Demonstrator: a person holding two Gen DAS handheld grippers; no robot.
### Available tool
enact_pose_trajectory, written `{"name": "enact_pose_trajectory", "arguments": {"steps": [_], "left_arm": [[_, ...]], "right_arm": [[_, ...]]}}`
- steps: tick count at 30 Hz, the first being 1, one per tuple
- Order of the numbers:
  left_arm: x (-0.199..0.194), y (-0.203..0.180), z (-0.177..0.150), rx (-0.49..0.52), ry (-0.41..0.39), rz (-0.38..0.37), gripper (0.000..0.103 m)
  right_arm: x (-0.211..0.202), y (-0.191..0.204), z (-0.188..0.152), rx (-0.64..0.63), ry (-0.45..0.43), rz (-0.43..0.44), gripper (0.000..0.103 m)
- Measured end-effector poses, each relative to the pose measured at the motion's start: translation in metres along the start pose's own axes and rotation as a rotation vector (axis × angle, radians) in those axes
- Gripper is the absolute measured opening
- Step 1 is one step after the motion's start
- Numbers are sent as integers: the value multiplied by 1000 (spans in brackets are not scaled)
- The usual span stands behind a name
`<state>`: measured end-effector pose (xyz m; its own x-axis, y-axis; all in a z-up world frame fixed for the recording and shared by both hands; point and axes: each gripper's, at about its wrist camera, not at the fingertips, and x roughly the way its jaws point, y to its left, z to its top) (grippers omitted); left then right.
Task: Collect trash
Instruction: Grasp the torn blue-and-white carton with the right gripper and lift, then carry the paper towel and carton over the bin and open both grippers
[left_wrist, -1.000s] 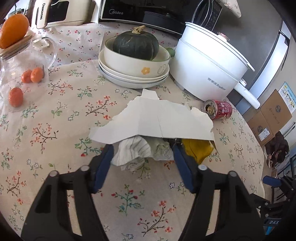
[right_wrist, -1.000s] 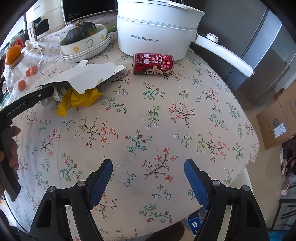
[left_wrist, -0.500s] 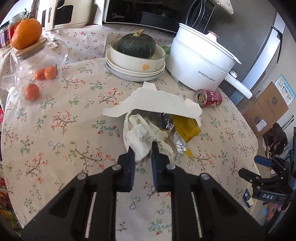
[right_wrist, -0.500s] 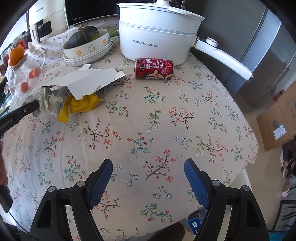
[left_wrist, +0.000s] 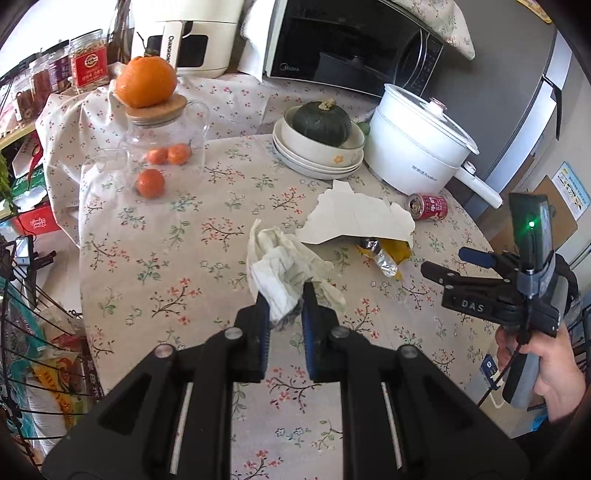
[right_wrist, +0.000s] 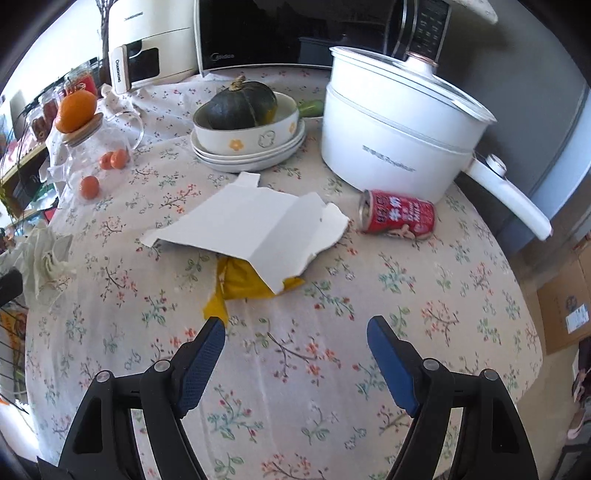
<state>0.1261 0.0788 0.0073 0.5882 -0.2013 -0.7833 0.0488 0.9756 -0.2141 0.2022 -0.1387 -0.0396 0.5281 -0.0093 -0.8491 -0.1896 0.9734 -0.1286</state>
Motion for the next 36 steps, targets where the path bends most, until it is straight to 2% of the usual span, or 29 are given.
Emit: {"name": "enact_pose_trajectory", "arguments": {"steps": [4,9,11,13,15,16,19,24,28,36], "left_arm": [[5,15,-2,-36,25,-2,17],[7,24,-1,-43,30,18,17],[7,25,-1,-49,34,12,17],[7,25,-1,-50,35,9,17],[6,24,-1,-57,35,-2,17],[6,23,-1,-59,34,-9,17],[3,19,-1,-51,23,-15,17],[-1,10,-1,-49,7,-44,17],[-6,1,-2,-35,-3,-59,17],[-15,-29,-7,20,-25,-88,17]], "right_arm": [[29,30,18,-95,14,-53,72],[48,47,32,-133,7,-84,65],[51,51,37,-151,-2,-99,59],[53,53,43,-169,-9,-111,51],[52,53,47,-181,-14,-131,32],[49,52,49,-181,-25,-137,26],[25,42,54,-171,-93,-150,11],[-19,12,58,-112,-148,-150,3],[-54,-16,51,-44,-173,-125,3],[-108,-62,-1,93,-181,-38,3]]}}
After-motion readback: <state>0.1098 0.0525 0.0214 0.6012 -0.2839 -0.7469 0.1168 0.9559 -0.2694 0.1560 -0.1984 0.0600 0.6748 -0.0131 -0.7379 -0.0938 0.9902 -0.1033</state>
